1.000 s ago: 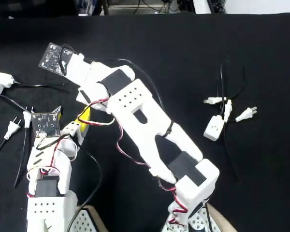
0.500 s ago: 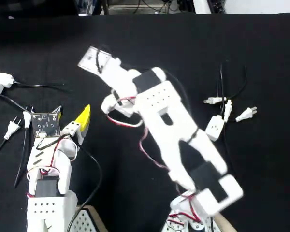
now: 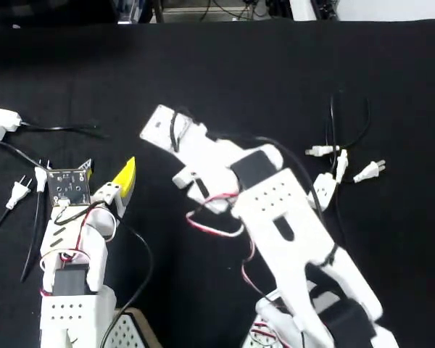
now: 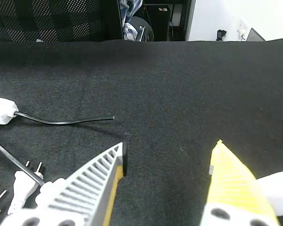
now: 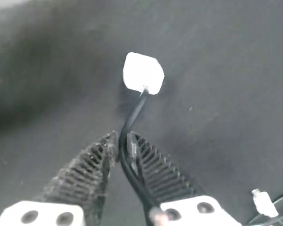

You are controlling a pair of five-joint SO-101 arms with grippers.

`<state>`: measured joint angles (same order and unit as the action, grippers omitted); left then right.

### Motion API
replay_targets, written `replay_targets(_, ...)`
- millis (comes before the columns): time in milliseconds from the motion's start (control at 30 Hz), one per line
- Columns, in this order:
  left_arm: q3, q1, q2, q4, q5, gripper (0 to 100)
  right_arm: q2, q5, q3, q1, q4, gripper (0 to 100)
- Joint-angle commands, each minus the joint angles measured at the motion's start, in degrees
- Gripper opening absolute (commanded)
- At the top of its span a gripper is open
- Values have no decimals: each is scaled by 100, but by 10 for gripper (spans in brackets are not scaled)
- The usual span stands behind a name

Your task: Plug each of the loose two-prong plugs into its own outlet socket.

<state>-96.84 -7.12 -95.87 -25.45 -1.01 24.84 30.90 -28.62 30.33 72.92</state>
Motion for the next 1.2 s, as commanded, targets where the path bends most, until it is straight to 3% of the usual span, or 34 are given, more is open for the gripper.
replay_targets(0, -101, -31, 26, 141, 9, 297, 338, 44, -356, -141, -9, 15)
replay_targets(300, -101, -40, 26, 141, 9, 297, 514, 44, -1068, -580, 369, 15)
replay_targets(600, -101, -40, 26, 132, 9, 297, 514, 44, -1578, -580, 440, 16)
replay_targets(867, -101, -40, 26, 132, 9, 299, 514, 35, -1692, -580, 448, 188)
replay_targets(1167, -101, -40, 26, 132, 9, 299, 514, 44, -1455, -545, 475, 257)
